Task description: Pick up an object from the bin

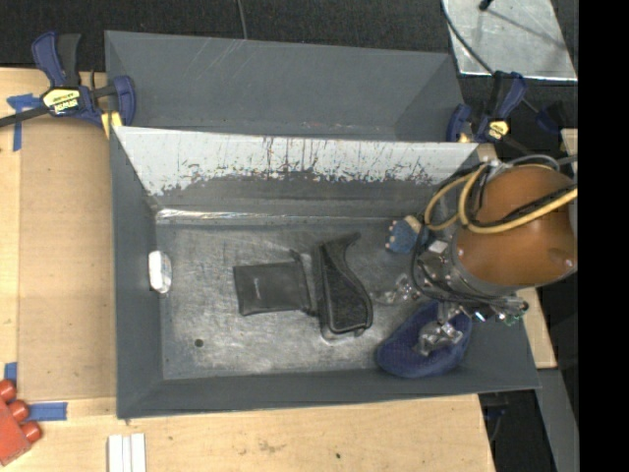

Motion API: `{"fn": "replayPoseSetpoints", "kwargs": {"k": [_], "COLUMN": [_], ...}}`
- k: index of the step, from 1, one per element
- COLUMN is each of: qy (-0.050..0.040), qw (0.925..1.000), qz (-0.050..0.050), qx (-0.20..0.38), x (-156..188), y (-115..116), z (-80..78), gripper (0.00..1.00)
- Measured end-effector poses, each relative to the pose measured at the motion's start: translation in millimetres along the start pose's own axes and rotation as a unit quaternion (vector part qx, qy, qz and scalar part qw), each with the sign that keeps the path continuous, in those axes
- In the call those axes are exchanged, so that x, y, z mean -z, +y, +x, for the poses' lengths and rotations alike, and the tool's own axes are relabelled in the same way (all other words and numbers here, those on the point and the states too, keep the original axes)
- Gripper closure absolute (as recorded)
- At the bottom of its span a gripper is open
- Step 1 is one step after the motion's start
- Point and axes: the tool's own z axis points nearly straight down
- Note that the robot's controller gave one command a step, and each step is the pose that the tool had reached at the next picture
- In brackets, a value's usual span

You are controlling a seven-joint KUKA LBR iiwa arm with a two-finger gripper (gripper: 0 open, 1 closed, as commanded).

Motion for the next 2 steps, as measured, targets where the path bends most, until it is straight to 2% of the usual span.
{"fn": "replayPoseSetpoints", "kwargs": {"k": [1,2], "qy": [0.0025,0.0016], "qw": [0.9971,0.9810], "qz": [0.001,0.005], "qx": [-0.076,-0.194], "x": [0.0,-22.4], "y": [0.0,-9.9], "z": [1.9,2.0], "gripper": [0.00,0.00]}}
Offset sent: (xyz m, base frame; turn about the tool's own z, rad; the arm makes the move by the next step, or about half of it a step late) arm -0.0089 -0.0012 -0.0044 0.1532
